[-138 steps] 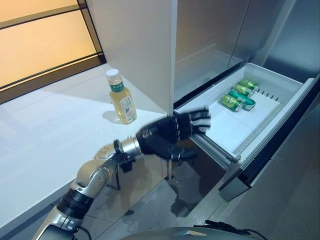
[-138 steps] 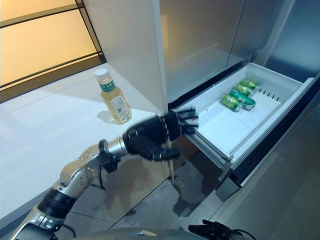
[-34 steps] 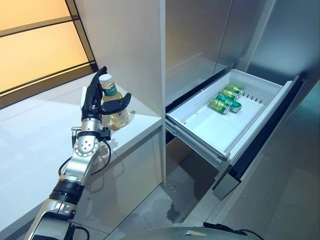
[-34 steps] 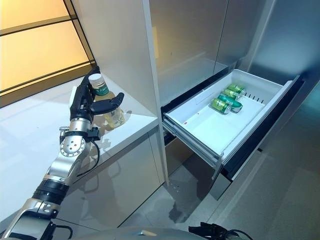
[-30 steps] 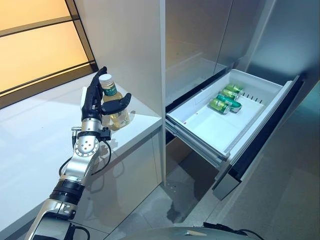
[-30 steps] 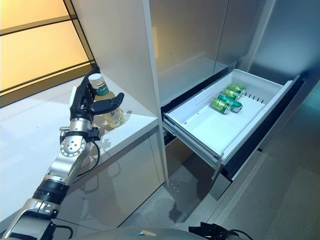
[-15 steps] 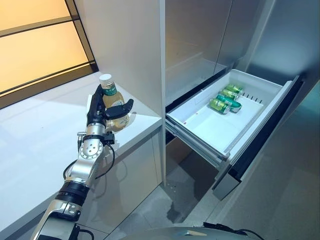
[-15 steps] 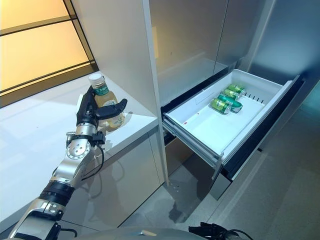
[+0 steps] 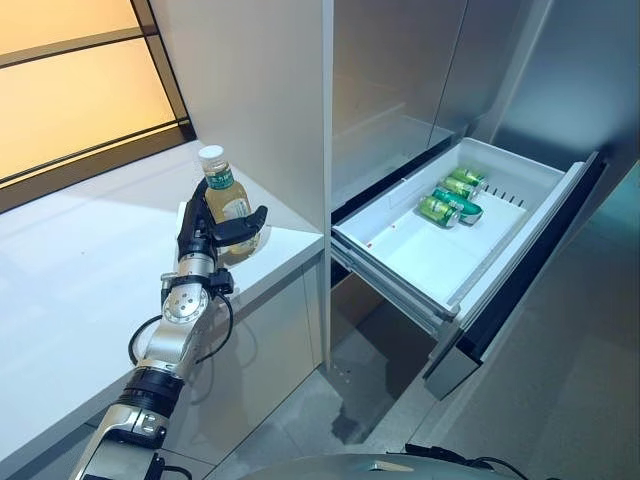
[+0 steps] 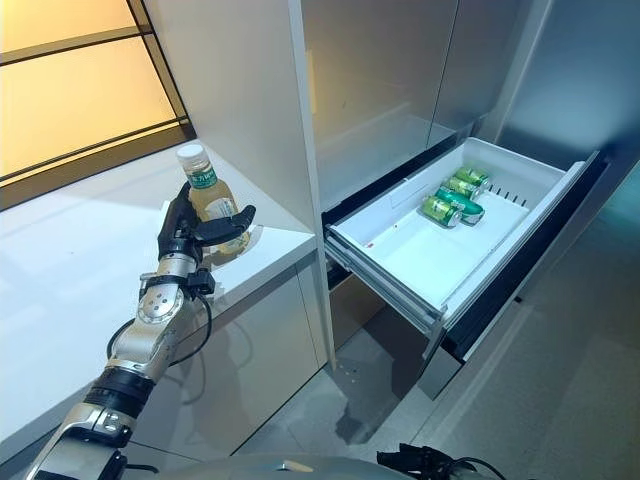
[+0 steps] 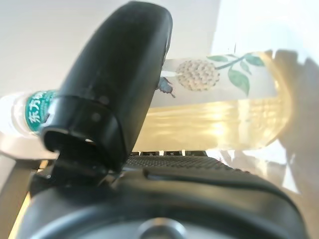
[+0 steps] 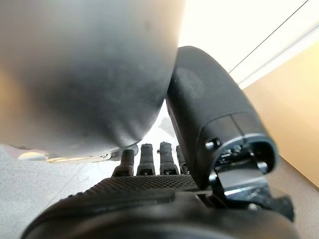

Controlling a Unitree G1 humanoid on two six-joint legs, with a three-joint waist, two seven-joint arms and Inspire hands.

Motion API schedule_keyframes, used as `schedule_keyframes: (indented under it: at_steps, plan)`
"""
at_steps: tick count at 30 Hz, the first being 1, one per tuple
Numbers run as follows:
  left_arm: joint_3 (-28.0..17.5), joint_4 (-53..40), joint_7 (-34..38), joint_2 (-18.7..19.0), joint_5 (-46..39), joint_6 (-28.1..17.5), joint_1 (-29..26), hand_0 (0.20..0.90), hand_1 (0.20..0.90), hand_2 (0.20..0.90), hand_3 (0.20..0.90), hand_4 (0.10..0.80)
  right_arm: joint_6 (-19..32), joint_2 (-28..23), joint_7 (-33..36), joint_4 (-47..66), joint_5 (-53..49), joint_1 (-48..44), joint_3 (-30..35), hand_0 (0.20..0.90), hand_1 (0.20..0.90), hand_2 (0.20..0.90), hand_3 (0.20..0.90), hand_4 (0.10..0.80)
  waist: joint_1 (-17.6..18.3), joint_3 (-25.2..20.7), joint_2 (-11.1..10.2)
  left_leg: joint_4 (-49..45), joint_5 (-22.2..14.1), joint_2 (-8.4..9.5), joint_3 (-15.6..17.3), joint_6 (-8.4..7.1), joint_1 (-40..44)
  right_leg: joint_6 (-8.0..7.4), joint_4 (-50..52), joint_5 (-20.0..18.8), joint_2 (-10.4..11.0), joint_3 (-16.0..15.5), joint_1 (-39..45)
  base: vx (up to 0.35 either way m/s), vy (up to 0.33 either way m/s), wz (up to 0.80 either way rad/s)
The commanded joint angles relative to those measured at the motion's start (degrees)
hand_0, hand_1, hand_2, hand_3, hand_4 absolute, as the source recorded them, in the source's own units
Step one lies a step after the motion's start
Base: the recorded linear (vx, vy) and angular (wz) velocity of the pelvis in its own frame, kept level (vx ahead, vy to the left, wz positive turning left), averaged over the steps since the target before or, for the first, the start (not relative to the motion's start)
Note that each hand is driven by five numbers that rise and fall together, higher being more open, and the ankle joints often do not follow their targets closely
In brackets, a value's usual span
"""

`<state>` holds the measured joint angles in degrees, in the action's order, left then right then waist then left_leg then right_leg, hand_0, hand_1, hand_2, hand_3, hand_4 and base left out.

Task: Put drinks into fridge and close the fridge

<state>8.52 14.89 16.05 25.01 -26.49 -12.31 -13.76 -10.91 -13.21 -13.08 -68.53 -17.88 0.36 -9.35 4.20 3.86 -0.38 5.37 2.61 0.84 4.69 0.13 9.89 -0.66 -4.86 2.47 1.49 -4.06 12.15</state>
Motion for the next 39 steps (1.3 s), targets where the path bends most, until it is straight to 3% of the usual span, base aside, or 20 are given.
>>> schedule_keyframes:
  at_steps: [1, 7, 8, 9, 10, 21, 29, 39]
  plan:
    - [-3.4, -5.0, -0.5, -1.0, -4.3, -11.7, -6.4, 0.3, 0.3, 0.3, 0.2, 0.1, -0.9, -1.2, -1.1, -1.4, 1.5, 0.8, -0.4, 0.9, 0.9, 0.9, 0.9, 0.8, -0.1, 0.1, 1.4, -2.6, -8.5, 1.48, 1.7, 1.6, 0.9, -3.06, 7.2, 4.0, -1.9, -1.3, -4.8, 0.0, 0.0, 0.0]
    - [-4.1, -10.7, -1.6, -2.2, -6.1, -15.2, -6.3, 0.302, 0.302, 0.302, 0.203, 0.103, -0.9, -1.0, -1.0, -1.5, 1.6, 0.6, -0.6, 0.9, 0.9, 0.9, 0.9, 0.8, -0.3, 0.1, 1.3, -2.5, -8.6, 1.51, 1.4, 1.63, 0.9, -2.93, 7.3, 4.2, -2.0, -1.3, -4.8, 0.0, 0.0, 0.0]
    - [-4.0, -12.0, -1.6, -2.3, -5.6, -15.3, -6.4, 0.338, 0.338, 0.338, 0.244, 0.144, -0.8, -1.0, -1.0, -1.6, 1.7, 0.6, -0.5, 0.9, 0.9, 0.9, 0.9, 0.8, -0.3, 0.1, 1.3, -2.4, -8.6, 1.51, 1.3, 1.65, 0.9, -2.88, 7.4, 4.2, -2.0, -1.4, -4.8, 0.0, 0.0, 0.0]
    - [-3.9, -12.8, -1.7, -2.3, -5.3, -14.8, -6.4, 0.453, 0.453, 0.453, 0.378, 0.278, -0.8, -1.0, -1.1, -1.5, 1.8, 0.6, -0.5, 0.9, 0.9, 0.9, 0.9, 0.8, -0.3, 0.2, 1.3, -2.4, -8.6, 1.5, 1.2, 1.66, 0.9, -2.86, 7.4, 4.3, -2.0, -1.4, -4.8, 0.0, 0.0, 0.0]
    - [-3.6, -13.5, -1.8, -2.2, -5.0, -13.8, -6.5, 0.9, 0.9, 0.9, 0.9, 0.8, -0.8, -1.1, -1.2, -1.5, 1.9, 0.6, -0.4, 0.9, 0.9, 0.9, 0.9, 0.8, -0.3, 0.2, 1.3, -2.4, -8.6, 1.52, 1.2, 1.68, 0.9, -2.84, 7.5, 4.3, -1.9, -1.5, -4.8, 0.0, 0.0, 0.0]
    - [-2.7, -14.4, -0.1, -0.6, -2.0, -10.7, -7.1, 0.9, 0.9, 0.9, 0.9, 0.8, -0.4, -1.0, -1.1, -2.0, 1.7, 0.3, -0.6, 0.9, 0.9, 0.9, 0.9, 0.8, -0.4, 0.2, 1.6, -2.4, -8.6, 1.68, 1.0, 1.86, 1.0, -2.89, 7.4, 4.3, -2.0, -1.4, -4.7, 0.0, 0.0, 0.0]
    - [-2.8, -13.1, 5.4, 3.5, 11.0, -8.9, -7.1, 0.9, 0.9, 0.9, 0.9, 0.8, -0.2, -1.2, -1.2, -2.1, 1.8, 0.5, -0.4, 0.9, 0.9, 0.9, 0.9, 0.8, -0.5, 0.2, 1.7, -2.4, -8.6, 1.81, 0.8, 1.88, 1.0, -2.94, 7.3, 4.2, -2.0, -1.3, -4.8, 0.0, 0.0, 0.0]
    - [-2.7, -12.3, 5.0, 5.3, 11.1, -8.5, -7.4, 0.9, 0.9, 0.9, 0.9, 0.8, 0.2, -1.2, -1.1, -2.4, 1.6, 0.5, -0.5, 0.9, 0.9, 0.9, 0.9, 0.8, -0.6, 0.1, 1.9, -2.4, -8.5, 1.83, 0.8, 1.81, 0.9, -3.0, 7.1, 4.1, -1.9, -1.2, -4.7, 0.0, 0.0, 0.0]
